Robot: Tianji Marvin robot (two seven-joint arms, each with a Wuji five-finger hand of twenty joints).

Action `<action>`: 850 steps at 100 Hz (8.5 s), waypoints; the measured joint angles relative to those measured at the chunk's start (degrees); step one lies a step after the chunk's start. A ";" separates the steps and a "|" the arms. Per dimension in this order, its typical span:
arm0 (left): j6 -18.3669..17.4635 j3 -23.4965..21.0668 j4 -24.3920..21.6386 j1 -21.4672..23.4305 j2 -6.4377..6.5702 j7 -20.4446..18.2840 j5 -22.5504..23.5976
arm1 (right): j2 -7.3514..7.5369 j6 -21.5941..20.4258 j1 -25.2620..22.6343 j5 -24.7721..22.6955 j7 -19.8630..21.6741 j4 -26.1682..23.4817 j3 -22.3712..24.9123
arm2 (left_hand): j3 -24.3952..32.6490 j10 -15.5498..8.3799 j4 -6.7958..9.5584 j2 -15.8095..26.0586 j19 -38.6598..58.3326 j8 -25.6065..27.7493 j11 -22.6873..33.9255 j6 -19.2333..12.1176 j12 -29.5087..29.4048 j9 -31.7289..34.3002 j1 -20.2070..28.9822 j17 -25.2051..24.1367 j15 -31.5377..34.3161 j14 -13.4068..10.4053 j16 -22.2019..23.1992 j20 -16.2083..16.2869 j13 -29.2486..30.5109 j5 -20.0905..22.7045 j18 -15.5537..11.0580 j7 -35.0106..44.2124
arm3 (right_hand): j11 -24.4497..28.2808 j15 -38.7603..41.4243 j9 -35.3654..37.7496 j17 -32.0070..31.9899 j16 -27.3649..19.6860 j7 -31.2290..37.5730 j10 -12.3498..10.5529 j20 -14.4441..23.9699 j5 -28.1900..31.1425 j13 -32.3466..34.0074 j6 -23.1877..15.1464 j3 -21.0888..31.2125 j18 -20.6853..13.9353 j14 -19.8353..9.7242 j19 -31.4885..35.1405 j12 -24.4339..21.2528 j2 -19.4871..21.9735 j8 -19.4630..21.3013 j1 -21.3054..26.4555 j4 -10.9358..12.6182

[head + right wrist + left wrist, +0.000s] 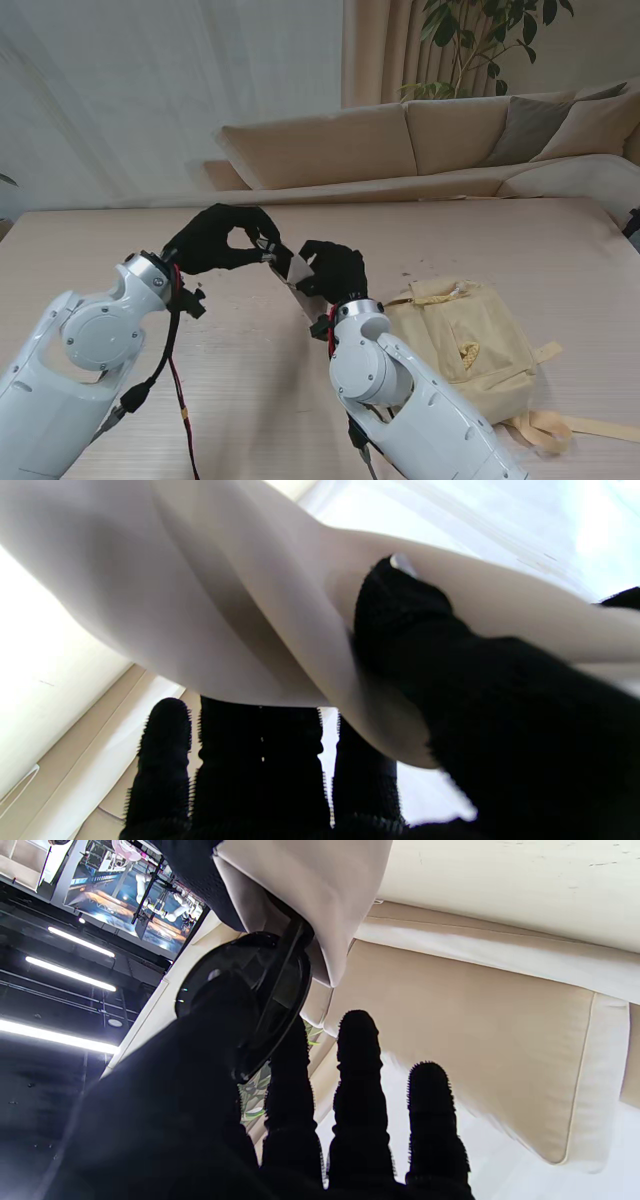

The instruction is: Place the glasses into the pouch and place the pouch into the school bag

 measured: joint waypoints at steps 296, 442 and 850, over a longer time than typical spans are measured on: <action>-6.90 2.71 5.89 -3.44 -0.05 -0.19 -8.38 | 3.41 -6.07 -0.88 12.34 14.70 -4.02 3.50 | 1.92 0.73 -2.29 -3.58 2.97 16.62 -8.51 0.12 2.22 12.91 9.73 17.26 -2.55 2.80 9.52 -0.59 16.18 8.86 -4.29 5.80 | -11.81 -17.98 -18.53 -4.59 -1.45 -16.05 -1.16 -2.22 -12.13 -15.46 8.23 -6.85 -1.30 -2.97 -10.86 -8.34 15.01 -13.14 -9.25 9.66; -8.51 7.52 12.09 -7.61 -0.98 4.50 -1.24 | 6.45 -3.81 -1.64 12.52 21.85 -7.83 5.50 | 12.57 -2.16 -2.29 -0.34 2.83 -0.81 -0.69 -4.80 -18.18 -6.33 -1.43 3.24 -7.91 -1.32 -3.61 0.08 0.96 3.38 -4.57 -2.41 | -9.58 -14.15 -11.25 -0.16 0.53 -9.39 -0.87 1.38 -9.17 -10.01 6.13 -12.81 1.00 -1.36 -16.07 -6.18 21.28 -19.00 -4.68 5.94; -10.83 8.65 13.18 -4.71 -0.74 9.67 5.87 | 4.00 -1.79 -2.70 12.62 13.39 -10.38 5.29 | 8.86 1.98 -0.49 -1.00 -14.03 -22.88 -17.47 4.05 -36.13 -35.19 -9.79 -8.26 -24.70 -4.70 -23.83 -7.33 -29.04 -28.23 -6.19 -31.09 | -6.94 -8.89 -4.77 1.98 1.77 -6.55 0.09 -0.89 -1.63 -3.75 8.42 -11.17 1.93 -0.64 -10.21 -3.44 16.90 -18.30 -1.48 5.83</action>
